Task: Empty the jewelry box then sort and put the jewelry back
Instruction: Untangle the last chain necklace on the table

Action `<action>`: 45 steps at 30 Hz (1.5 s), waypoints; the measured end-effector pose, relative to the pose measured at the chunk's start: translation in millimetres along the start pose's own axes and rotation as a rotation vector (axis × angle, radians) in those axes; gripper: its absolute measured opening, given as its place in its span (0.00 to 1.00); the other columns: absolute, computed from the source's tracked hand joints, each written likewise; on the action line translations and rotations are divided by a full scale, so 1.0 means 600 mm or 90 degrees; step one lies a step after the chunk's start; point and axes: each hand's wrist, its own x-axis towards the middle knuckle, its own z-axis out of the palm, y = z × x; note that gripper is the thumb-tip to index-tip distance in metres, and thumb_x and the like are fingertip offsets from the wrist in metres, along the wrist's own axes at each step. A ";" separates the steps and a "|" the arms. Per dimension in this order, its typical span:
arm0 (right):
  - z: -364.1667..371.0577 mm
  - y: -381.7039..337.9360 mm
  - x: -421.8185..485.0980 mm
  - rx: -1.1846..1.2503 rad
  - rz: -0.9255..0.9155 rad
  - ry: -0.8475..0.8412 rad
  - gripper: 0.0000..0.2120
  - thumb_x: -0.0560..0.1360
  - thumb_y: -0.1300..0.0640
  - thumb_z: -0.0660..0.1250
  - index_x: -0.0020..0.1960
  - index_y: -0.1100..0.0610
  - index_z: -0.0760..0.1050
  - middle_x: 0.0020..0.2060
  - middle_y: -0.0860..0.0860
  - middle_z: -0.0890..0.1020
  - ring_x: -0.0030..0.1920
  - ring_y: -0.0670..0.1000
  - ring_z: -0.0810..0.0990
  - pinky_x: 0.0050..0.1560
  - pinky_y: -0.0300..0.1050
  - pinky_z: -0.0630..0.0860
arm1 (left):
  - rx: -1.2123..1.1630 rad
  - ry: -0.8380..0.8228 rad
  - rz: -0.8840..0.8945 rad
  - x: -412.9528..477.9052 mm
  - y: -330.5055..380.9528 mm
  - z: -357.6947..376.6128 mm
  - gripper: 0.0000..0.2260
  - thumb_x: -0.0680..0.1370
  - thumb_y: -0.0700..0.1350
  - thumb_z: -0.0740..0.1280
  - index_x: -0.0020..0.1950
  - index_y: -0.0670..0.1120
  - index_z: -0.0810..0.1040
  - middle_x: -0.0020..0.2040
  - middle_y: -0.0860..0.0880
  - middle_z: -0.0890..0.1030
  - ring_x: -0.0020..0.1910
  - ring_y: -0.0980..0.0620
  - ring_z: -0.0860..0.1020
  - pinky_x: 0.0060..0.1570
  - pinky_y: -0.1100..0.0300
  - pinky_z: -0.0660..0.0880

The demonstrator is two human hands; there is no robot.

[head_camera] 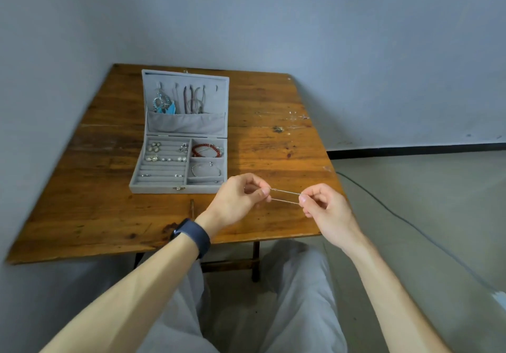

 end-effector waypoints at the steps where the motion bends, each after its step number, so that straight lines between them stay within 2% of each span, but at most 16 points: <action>1: -0.006 0.001 0.010 -0.019 0.009 -0.007 0.05 0.78 0.55 0.68 0.45 0.47 0.78 0.40 0.45 0.84 0.42 0.47 0.82 0.53 0.55 0.81 | 0.035 -0.002 0.008 0.012 0.002 -0.003 0.03 0.80 0.45 0.70 0.50 0.46 0.81 0.42 0.52 0.86 0.42 0.59 0.82 0.45 0.63 0.78; 5: -0.019 -0.001 0.050 -0.060 0.024 0.006 0.05 0.78 0.53 0.68 0.45 0.45 0.78 0.40 0.44 0.83 0.43 0.47 0.82 0.53 0.55 0.80 | 0.185 0.030 0.037 0.062 0.011 0.000 0.02 0.80 0.49 0.70 0.47 0.53 0.80 0.40 0.58 0.85 0.45 0.64 0.81 0.49 0.69 0.74; 8: -0.027 -0.015 0.090 -0.082 0.016 0.032 0.04 0.79 0.54 0.67 0.46 0.47 0.77 0.42 0.45 0.83 0.44 0.47 0.81 0.50 0.47 0.79 | 0.238 0.051 0.040 0.106 0.013 0.006 0.03 0.79 0.50 0.69 0.46 0.56 0.80 0.41 0.59 0.83 0.45 0.62 0.80 0.48 0.65 0.77; 11: -0.039 -0.029 0.143 -0.127 0.007 0.041 0.02 0.80 0.53 0.67 0.48 0.47 0.77 0.44 0.43 0.82 0.47 0.43 0.81 0.46 0.37 0.75 | 0.261 0.041 0.033 0.158 0.013 0.010 0.02 0.80 0.52 0.68 0.48 0.57 0.80 0.44 0.60 0.82 0.45 0.60 0.80 0.46 0.64 0.77; 14: -0.052 -0.042 0.205 -0.180 -0.006 0.057 0.03 0.79 0.53 0.68 0.47 0.46 0.77 0.43 0.41 0.83 0.47 0.41 0.80 0.48 0.38 0.76 | 0.236 0.026 0.025 0.214 0.010 0.016 0.02 0.80 0.52 0.67 0.49 0.59 0.79 0.46 0.60 0.82 0.47 0.60 0.80 0.46 0.65 0.77; 17: -0.063 -0.050 0.264 -0.234 -0.013 0.067 0.03 0.79 0.53 0.68 0.47 0.47 0.79 0.42 0.40 0.82 0.47 0.40 0.79 0.45 0.35 0.73 | 0.234 0.017 0.004 0.272 0.003 0.019 0.02 0.80 0.52 0.67 0.51 0.58 0.79 0.47 0.60 0.82 0.47 0.60 0.79 0.48 0.64 0.77; 19: -0.067 -0.047 0.300 -0.265 -0.015 0.071 0.03 0.79 0.52 0.68 0.46 0.47 0.79 0.40 0.39 0.82 0.45 0.39 0.79 0.43 0.34 0.71 | 0.239 0.010 -0.011 0.305 -0.003 0.022 0.04 0.81 0.52 0.66 0.54 0.58 0.80 0.49 0.58 0.82 0.49 0.59 0.80 0.50 0.62 0.79; 21: -0.065 -0.041 0.333 -0.290 -0.009 0.070 0.03 0.79 0.52 0.68 0.46 0.48 0.79 0.38 0.39 0.82 0.45 0.40 0.79 0.42 0.33 0.71 | 0.312 0.031 0.010 0.331 -0.011 0.024 0.08 0.81 0.53 0.63 0.59 0.57 0.79 0.55 0.55 0.82 0.55 0.55 0.79 0.55 0.57 0.79; 23: -0.062 -0.032 0.362 -0.309 0.004 0.067 0.03 0.79 0.52 0.68 0.47 0.47 0.79 0.38 0.38 0.82 0.45 0.40 0.80 0.43 0.35 0.71 | 0.476 0.075 0.066 0.352 -0.025 0.025 0.15 0.82 0.54 0.60 0.68 0.56 0.75 0.65 0.53 0.78 0.66 0.51 0.73 0.64 0.53 0.74; 25: -0.059 -0.025 0.387 -0.319 0.015 0.071 0.03 0.79 0.52 0.68 0.47 0.47 0.79 0.38 0.38 0.82 0.45 0.40 0.80 0.43 0.37 0.72 | 0.583 0.075 0.065 0.369 -0.040 0.020 0.23 0.83 0.56 0.56 0.78 0.53 0.66 0.77 0.51 0.67 0.77 0.49 0.61 0.76 0.49 0.60; 27: -0.055 -0.020 0.409 -0.315 0.029 0.077 0.03 0.79 0.52 0.68 0.47 0.47 0.79 0.39 0.39 0.83 0.45 0.41 0.80 0.41 0.34 0.70 | 0.628 0.027 0.022 0.382 -0.054 0.013 0.29 0.84 0.61 0.49 0.82 0.51 0.53 0.82 0.51 0.52 0.81 0.50 0.47 0.79 0.46 0.48; 29: -0.050 -0.015 0.429 -0.311 0.038 0.078 0.02 0.79 0.52 0.68 0.47 0.47 0.79 0.40 0.39 0.83 0.46 0.42 0.80 0.41 0.34 0.70 | 0.655 -0.001 0.002 0.388 -0.064 0.014 0.31 0.83 0.62 0.43 0.83 0.50 0.45 0.83 0.51 0.44 0.81 0.51 0.41 0.79 0.44 0.42; 34: -0.034 -0.003 0.469 -0.248 0.055 0.070 0.02 0.77 0.51 0.69 0.46 0.46 0.80 0.42 0.41 0.84 0.48 0.46 0.82 0.53 0.47 0.78 | 0.664 0.020 0.012 0.390 -0.071 0.018 0.31 0.83 0.62 0.42 0.83 0.50 0.44 0.82 0.51 0.43 0.81 0.51 0.40 0.79 0.43 0.42; 37: -0.030 0.011 0.487 -0.190 0.083 0.070 0.03 0.77 0.52 0.70 0.45 0.46 0.81 0.43 0.43 0.85 0.47 0.48 0.83 0.56 0.53 0.80 | 0.663 0.030 0.013 0.391 -0.074 0.019 0.31 0.83 0.63 0.42 0.83 0.50 0.45 0.83 0.51 0.45 0.81 0.50 0.41 0.79 0.43 0.43; 40: -0.039 0.039 0.501 -0.250 0.123 0.078 0.02 0.77 0.51 0.70 0.47 0.47 0.81 0.45 0.44 0.85 0.49 0.49 0.83 0.57 0.50 0.79 | 0.657 0.039 0.018 0.390 -0.074 0.019 0.31 0.83 0.62 0.43 0.83 0.50 0.46 0.83 0.50 0.46 0.81 0.50 0.42 0.79 0.43 0.43; 45: -0.058 0.069 0.503 -0.366 0.142 0.116 0.06 0.78 0.51 0.68 0.51 0.50 0.82 0.48 0.47 0.85 0.54 0.51 0.81 0.50 0.41 0.73 | 0.658 0.035 0.023 0.389 -0.073 0.018 0.31 0.83 0.62 0.43 0.83 0.50 0.46 0.83 0.51 0.46 0.81 0.50 0.41 0.79 0.43 0.43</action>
